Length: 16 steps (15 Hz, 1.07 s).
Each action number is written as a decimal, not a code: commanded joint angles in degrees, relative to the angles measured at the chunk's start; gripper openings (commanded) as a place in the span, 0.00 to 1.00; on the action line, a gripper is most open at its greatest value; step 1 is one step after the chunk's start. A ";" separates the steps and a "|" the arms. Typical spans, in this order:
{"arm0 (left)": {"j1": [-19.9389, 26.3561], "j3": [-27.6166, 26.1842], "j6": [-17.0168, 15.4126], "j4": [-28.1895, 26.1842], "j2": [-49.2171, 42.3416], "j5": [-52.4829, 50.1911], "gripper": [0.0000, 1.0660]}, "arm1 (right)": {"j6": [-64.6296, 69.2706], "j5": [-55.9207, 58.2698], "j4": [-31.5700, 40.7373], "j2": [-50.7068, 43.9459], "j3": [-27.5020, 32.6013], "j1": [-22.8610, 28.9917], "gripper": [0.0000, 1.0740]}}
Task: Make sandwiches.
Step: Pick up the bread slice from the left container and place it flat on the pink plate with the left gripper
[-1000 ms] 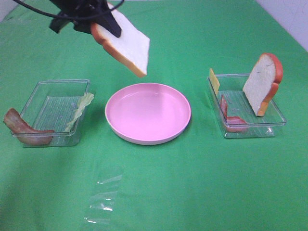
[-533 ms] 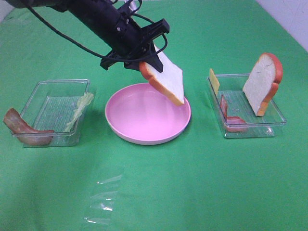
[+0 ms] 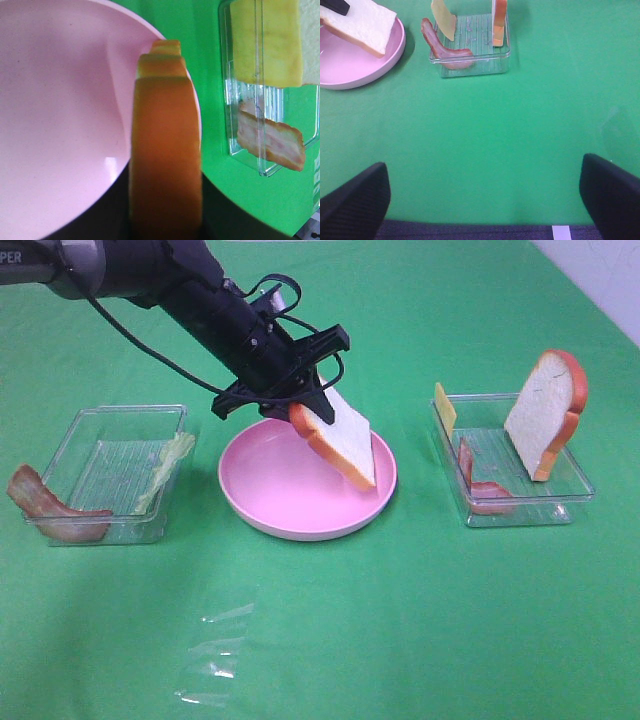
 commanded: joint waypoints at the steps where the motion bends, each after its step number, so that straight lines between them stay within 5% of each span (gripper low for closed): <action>1: -0.23 -0.11 -0.57 -0.46 0.40 0.34 0.00 | -0.40 -0.40 -0.46 -1.49 0.06 -0.34 0.91; 11: -0.23 -0.11 -3.15 4.01 0.86 4.64 0.00 | -0.40 -0.40 -0.46 -1.49 0.06 -0.34 0.91; 12: -0.23 -0.11 -3.15 4.01 0.92 4.64 0.05 | -0.40 -0.40 -0.46 -1.49 0.06 -0.34 0.91; 16: -0.23 -0.52 -3.15 6.30 0.29 5.27 0.70 | -0.40 -0.40 -0.46 -1.49 0.06 -0.34 0.91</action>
